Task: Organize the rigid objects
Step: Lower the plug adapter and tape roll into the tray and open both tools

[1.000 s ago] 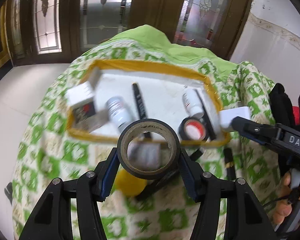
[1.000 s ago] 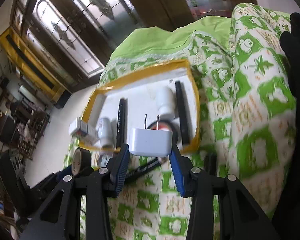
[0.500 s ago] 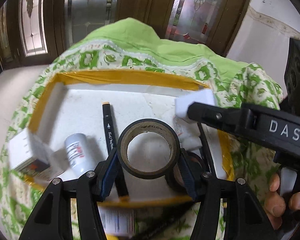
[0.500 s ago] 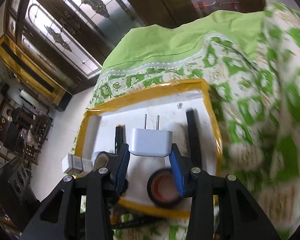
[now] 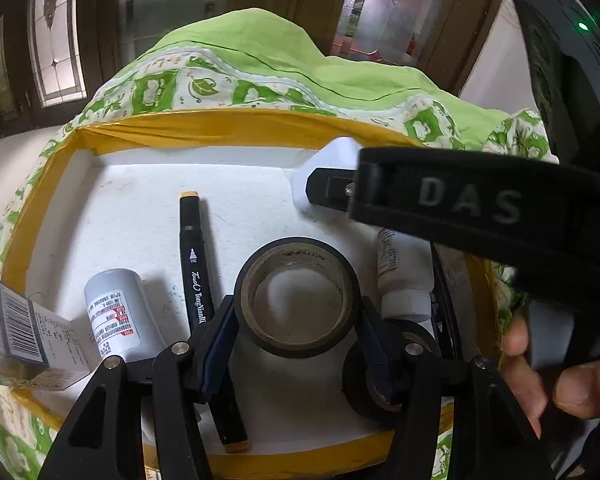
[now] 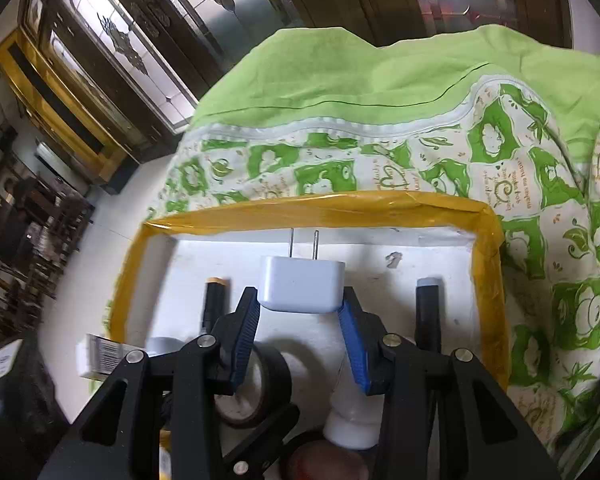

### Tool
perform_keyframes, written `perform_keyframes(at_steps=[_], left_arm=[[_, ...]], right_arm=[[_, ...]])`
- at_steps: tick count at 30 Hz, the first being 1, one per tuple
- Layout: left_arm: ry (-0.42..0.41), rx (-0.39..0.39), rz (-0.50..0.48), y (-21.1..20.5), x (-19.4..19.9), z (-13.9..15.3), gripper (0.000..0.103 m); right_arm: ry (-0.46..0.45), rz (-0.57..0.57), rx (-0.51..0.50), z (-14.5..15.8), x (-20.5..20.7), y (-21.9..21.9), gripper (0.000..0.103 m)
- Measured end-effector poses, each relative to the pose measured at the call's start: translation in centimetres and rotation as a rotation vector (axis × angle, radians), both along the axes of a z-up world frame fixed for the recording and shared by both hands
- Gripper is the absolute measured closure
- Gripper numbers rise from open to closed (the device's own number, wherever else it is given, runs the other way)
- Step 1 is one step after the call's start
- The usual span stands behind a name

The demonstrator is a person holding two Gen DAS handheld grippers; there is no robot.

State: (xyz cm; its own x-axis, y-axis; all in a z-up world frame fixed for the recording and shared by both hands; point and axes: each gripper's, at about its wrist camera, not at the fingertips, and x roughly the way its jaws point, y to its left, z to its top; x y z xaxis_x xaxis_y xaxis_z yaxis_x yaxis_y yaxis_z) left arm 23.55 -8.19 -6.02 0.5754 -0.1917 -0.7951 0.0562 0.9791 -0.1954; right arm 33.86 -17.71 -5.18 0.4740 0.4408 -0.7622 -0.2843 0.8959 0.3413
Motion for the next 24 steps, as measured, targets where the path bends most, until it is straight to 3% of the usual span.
perform_keyframes(at_steps=[5,10,15,24], left_arm=[[0.007,-0.012,-0.013,0.2,-0.6,0.3,0.039],[-0.029,0.008,-0.017,1.0,-3.6,1.8,0.034],[-0.052,0.011,0.014,3.2,-9.6,2.6,0.027],[-0.060,-0.028,0.137,7.1,-18.4,2.8,0.026]], right_arm=[[-0.024,-0.038,0.032,0.2,-0.2,-1.1,0.062],[-0.048,-0.092,0.092,1.3,-1.6,-3.0,0.055],[-0.052,-0.137,0.155,2.2,-3.9,-4.8,0.048],[-0.079,-0.158,0.190,3.6,-8.9,-6.1,0.038]])
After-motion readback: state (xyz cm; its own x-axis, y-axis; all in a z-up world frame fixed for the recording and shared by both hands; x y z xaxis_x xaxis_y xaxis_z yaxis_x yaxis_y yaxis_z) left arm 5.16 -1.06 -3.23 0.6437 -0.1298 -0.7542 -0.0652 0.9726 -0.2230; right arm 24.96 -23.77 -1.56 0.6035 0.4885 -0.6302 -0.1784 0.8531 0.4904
